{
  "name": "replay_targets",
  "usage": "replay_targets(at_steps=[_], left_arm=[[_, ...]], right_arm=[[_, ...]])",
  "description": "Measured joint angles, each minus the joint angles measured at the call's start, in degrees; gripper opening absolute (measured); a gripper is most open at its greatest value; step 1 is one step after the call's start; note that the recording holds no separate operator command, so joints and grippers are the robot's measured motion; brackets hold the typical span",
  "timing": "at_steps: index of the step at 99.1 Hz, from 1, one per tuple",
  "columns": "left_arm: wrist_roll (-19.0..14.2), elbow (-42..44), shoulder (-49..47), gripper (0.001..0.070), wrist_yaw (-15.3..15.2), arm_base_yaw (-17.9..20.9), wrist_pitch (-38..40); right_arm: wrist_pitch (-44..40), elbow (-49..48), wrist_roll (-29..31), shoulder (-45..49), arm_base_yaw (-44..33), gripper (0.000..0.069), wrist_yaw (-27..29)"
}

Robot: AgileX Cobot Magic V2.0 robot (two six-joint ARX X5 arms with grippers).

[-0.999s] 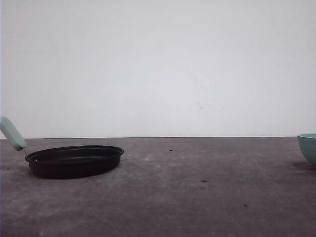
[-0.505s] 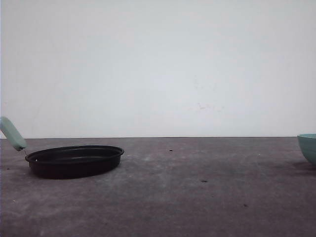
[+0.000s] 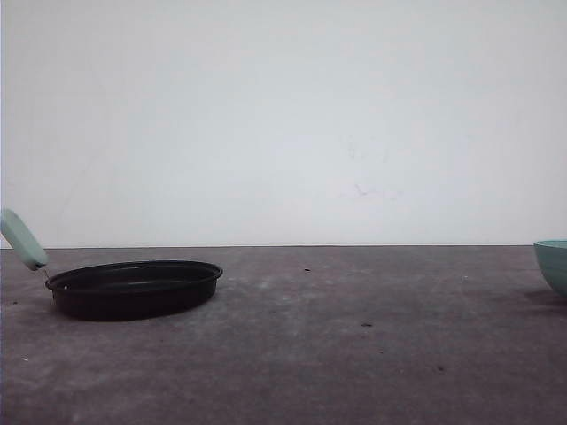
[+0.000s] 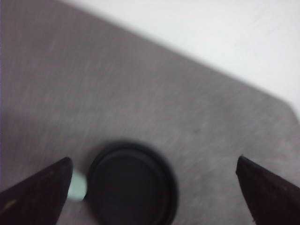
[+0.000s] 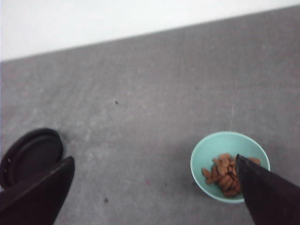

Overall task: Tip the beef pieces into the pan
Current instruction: 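Grasp the pan's pale green handle with the left gripper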

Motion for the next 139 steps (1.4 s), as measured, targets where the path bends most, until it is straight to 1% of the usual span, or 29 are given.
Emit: replay_targets(at_steps=[9,23,57,79,96,110,114,122,123,127,139], left_arm=[[-2.1,-3.1,4.3,0.0693,-0.3,0.3,0.7],[-3.0,-6.3,10.9,0.0693,0.0,0.2,3.7],[-3.4,-6.5,26.8,0.0693,0.6,0.2,11.0],[-3.5,-6.5,34.2,0.0684,0.6,0.2,16.2],[-4.3,-6.4,37.1,0.0582,0.5,0.3,20.2],[-5.0,-6.1,38.0,0.0552,0.6,0.2,21.8],[-5.0,-6.1,38.1,0.0528,0.6,0.2,21.9],[-5.1,-6.1,38.6,0.0405,0.5,0.3,22.0],[-5.1,-6.1,38.7,0.0378,0.5,0.3,22.0],[-5.1,-6.1,38.9,0.0307,0.6,0.2,21.8],[-5.2,-6.1,39.0,0.0118,1.3,-0.1,21.6]], right_arm=[[-1.1,0.0,-0.1,0.0,0.0,0.0684,0.0],[-3.2,0.0,-1.1,-0.2,0.0,0.0684,0.0],[-9.7,0.0,-2.8,-0.2,0.0,0.0684,0.0],[-12.0,0.0,-3.0,-1.0,0.0,0.0684,0.0],[-12.6,0.0,-3.0,-2.1,0.0,0.0684,0.3],[-14.0,0.0,-3.0,-2.7,0.0,0.0684,1.7],[-14.1,0.0,-3.0,-2.7,0.0,0.0684,1.8],[-14.1,0.0,-3.0,-2.8,0.0,0.0684,2.4],[-14.1,0.0,-3.0,-2.8,0.0,0.0684,2.5],[-14.1,0.0,-3.0,-2.8,0.0,0.0684,2.9],[-14.1,0.0,-3.0,-2.7,0.0,0.0684,3.0]])
